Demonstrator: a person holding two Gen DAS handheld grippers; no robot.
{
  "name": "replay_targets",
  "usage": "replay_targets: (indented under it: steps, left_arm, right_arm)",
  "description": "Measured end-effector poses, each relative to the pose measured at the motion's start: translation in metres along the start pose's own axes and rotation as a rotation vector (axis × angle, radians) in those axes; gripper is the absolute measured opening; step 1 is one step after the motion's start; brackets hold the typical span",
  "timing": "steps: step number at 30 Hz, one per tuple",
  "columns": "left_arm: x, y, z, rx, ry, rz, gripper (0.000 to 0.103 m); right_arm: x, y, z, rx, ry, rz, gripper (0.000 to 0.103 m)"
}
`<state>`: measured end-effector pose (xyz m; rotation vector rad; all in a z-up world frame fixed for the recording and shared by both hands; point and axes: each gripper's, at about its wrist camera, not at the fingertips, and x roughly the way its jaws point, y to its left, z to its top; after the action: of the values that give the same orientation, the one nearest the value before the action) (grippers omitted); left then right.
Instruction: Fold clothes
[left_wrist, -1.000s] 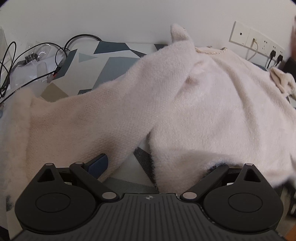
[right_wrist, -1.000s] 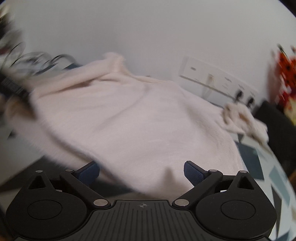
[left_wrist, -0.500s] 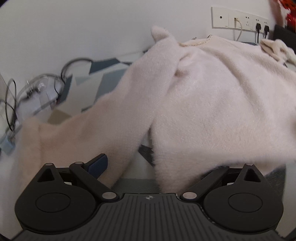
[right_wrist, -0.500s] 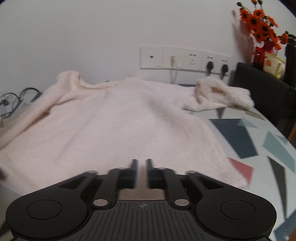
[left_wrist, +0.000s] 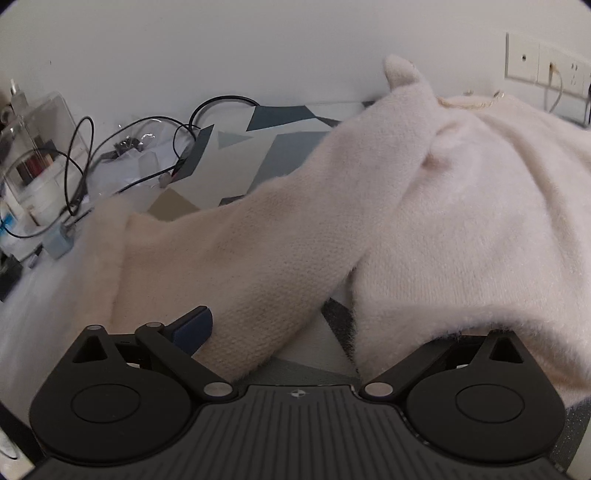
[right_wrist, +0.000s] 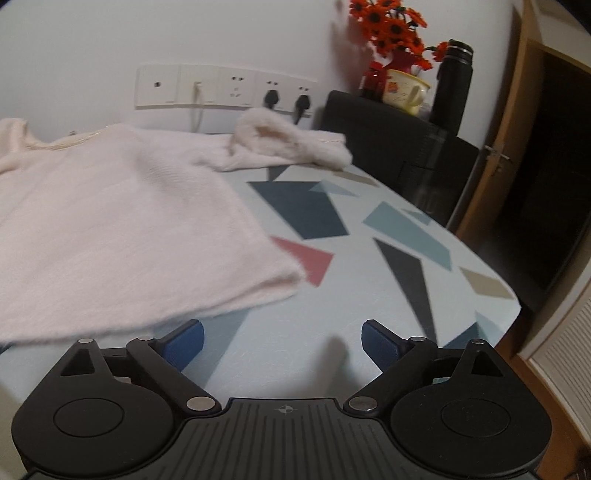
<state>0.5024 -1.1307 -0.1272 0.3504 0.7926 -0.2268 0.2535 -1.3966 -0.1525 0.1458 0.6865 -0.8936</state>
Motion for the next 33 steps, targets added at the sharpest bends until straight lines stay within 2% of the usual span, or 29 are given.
replay_targets:
  steps: [3,8,9,10,11,13,17,19,20,21,22,24,25,26,27,30,33]
  left_arm:
    - [-0.002,-0.012,0.003,0.073,-0.011,0.017,0.101]
    - [0.003,-0.004,0.005,0.023,0.011,0.012,0.101]
    - [0.003,-0.002,0.004,0.011,0.013,0.012,0.102]
    - [0.004,-0.001,0.003,0.004,0.012,0.011,0.102]
    - [0.003,0.000,0.002,0.004,0.009,0.009,0.102]
    - [0.002,-0.001,0.000,0.021,0.000,-0.009,0.102]
    - [-0.003,-0.003,0.000,0.069,-0.027,-0.069,0.102]
    - [-0.008,0.000,0.002,0.064,-0.046,-0.084,0.101]
    - [-0.010,0.001,0.003,0.061,-0.055,-0.091,0.097]
    - [-0.012,0.002,0.004,0.058,-0.064,-0.098,0.087]
    - [-0.015,0.003,0.004,0.056,-0.074,-0.105,0.078]
    - [-0.019,0.006,0.006,0.050,-0.092,-0.119,0.030]
    - [-0.021,0.007,0.007,0.048,-0.101,-0.126,0.024]
    - [-0.024,0.008,0.008,0.045,-0.110,-0.133,0.011]
    - [-0.026,0.009,0.009,0.043,-0.120,-0.140,0.008]
    - [-0.033,0.013,0.012,0.035,-0.147,-0.161,0.008]
    - [-0.056,0.023,0.016,0.005,-0.228,-0.150,0.008]
  right_arm:
    - [0.015,-0.008,0.009,0.023,-0.011,-0.017,0.088]
    - [0.031,-0.029,0.024,0.118,-0.036,-0.032,0.078]
    - [0.034,-0.032,0.026,0.138,-0.036,-0.017,0.076]
    - [0.037,-0.033,0.027,0.150,-0.032,0.005,0.070]
    - [0.041,-0.034,0.029,0.158,-0.028,0.028,0.059]
    - [0.046,-0.030,0.031,0.139,-0.033,0.087,0.048]
    - [0.053,-0.011,0.034,0.055,-0.050,0.121,0.050]
    - [0.057,-0.010,0.040,0.078,-0.034,0.136,0.044]
    - [0.058,-0.011,0.044,0.095,-0.020,0.149,0.030]
    - [0.060,-0.011,0.048,0.107,-0.001,0.166,0.023]
    - [0.060,-0.011,0.053,0.111,0.017,0.175,0.012]
    - [0.055,-0.011,0.066,0.116,0.017,0.184,0.010]
    - [0.050,-0.012,0.072,0.122,0.006,0.191,0.008]
    - [0.043,-0.014,0.079,0.133,-0.013,0.204,0.006]
    - [0.035,-0.017,0.086,0.151,-0.029,0.215,0.006]
    - [0.006,-0.029,0.108,0.238,-0.079,0.271,0.005]
    - [-0.029,-0.040,0.124,0.289,-0.150,0.327,0.005]
